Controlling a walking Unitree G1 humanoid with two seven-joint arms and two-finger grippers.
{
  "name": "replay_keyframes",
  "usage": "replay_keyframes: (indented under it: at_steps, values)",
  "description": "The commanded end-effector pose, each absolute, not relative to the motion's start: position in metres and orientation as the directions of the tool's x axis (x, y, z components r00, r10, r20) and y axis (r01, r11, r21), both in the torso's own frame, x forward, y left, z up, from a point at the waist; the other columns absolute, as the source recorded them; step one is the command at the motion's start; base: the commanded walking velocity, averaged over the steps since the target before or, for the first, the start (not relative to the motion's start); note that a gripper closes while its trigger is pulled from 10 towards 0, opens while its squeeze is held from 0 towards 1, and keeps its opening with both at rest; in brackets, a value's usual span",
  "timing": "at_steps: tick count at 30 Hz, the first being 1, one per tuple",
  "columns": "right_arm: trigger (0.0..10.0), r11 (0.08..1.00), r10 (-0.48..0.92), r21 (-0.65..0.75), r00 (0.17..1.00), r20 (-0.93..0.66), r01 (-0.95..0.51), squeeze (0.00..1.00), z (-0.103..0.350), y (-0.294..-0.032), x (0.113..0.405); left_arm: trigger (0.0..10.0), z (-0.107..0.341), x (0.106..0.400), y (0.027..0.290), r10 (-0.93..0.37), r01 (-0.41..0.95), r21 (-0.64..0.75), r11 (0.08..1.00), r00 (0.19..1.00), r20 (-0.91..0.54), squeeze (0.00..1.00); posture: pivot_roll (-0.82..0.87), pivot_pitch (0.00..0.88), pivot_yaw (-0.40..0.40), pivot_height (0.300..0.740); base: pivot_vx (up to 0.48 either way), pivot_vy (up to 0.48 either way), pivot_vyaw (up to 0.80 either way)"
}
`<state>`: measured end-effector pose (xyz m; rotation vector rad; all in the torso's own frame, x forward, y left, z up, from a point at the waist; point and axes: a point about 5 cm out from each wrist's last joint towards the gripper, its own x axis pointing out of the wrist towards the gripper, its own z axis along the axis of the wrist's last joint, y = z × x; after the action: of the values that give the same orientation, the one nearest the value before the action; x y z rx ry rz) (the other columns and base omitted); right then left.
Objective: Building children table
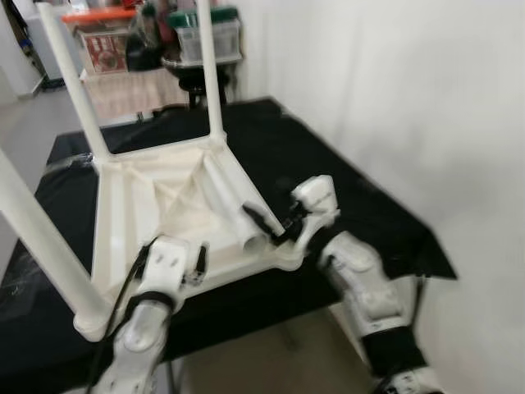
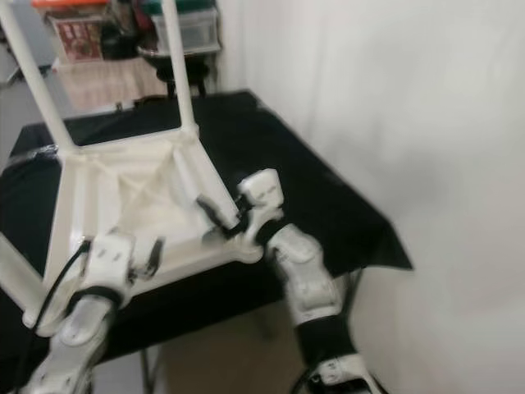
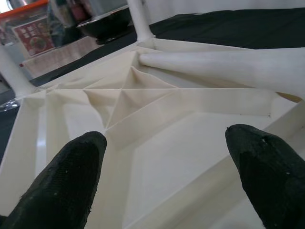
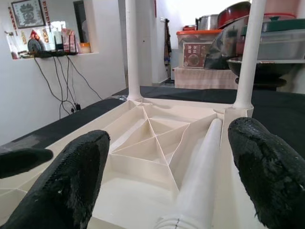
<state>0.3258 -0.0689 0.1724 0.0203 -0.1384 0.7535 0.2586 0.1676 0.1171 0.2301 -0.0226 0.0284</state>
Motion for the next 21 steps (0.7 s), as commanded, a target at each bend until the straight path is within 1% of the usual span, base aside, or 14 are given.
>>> replay_keyframes:
  at_steps: [1,2,6,10,15,17,18,21]
  values:
    - [10.0,0.742,0.667,-0.035,0.733,0.137,-0.669,0.0,0.174,-0.076,0.328,10.0,0.119,0.26,0.164,0.009,-0.016,0.241,0.971,0.999,0.032,0.0,-0.06,0.0,0.026,0.74,0.0,0.0,-0.8]
    - [10.0,0.749,0.659,-0.04,0.737,0.148,-0.661,0.0,0.175,-0.076,0.328,10.0,0.119,0.26,0.164,0.006,-0.014,0.243,0.97,0.999,0.033,0.0,-0.06,0.0,0.026,0.74,0.0,0.0,-0.8]
    - [10.0,0.742,0.669,-0.067,0.729,0.144,-0.667,0.0,0.175,-0.074,0.326,10.0,0.12,0.259,0.163,0.0,-0.009,0.254,0.967,0.999,0.036,0.0,-0.06,0.0,0.029,0.74,0.0,0.0,0.0]
    - [10.0,0.715,0.697,-0.069,0.701,0.155,-0.696,0.0,0.176,-0.073,0.322,10.0,0.12,0.259,0.162,-0.007,-0.002,0.256,0.967,0.999,0.037,0.0,-0.07,0.0,0.029,0.74,0.0,0.0,0.0]
    - [10.0,0.678,0.735,-0.123,0.661,0.153,-0.725,0.0,0.177,-0.074,0.319,10.0,0.119,0.258,0.162,-0.012,0.003,0.261,0.965,0.999,0.033,0.0,-0.06,0.0,0.031,0.74,0.0,0.0,0.0]
    - [10.0,0.649,0.761,-0.179,0.633,0.144,-0.74,0.0,0.177,-0.077,0.317,10.0,0.118,0.257,0.162,-0.012,0.005,0.261,0.965,1.0,0.027,0.0,-0.06,0.0,0.031,0.74,0.0,0.0,0.0]
    - [10.0,0.649,0.761,-0.179,0.633,0.144,-0.74,0.0,0.177,-0.077,0.317,10.0,0.118,0.257,0.162,-0.012,0.005,0.261,0.965,1.0,0.027,0.0,-0.06,0.0,0.031,0.74,0.0,0.0,0.0]
    - [10.0,0.58,0.797,-0.355,0.6,0.062,-0.733,0.0,0.171,-0.09,0.314,10.0,0.112,0.251,0.164,-0.025,0.03,0.227,0.973,0.999,-0.023,0.0,-0.06,0.0,0.033,0.74,0.0,0.0,0.0]
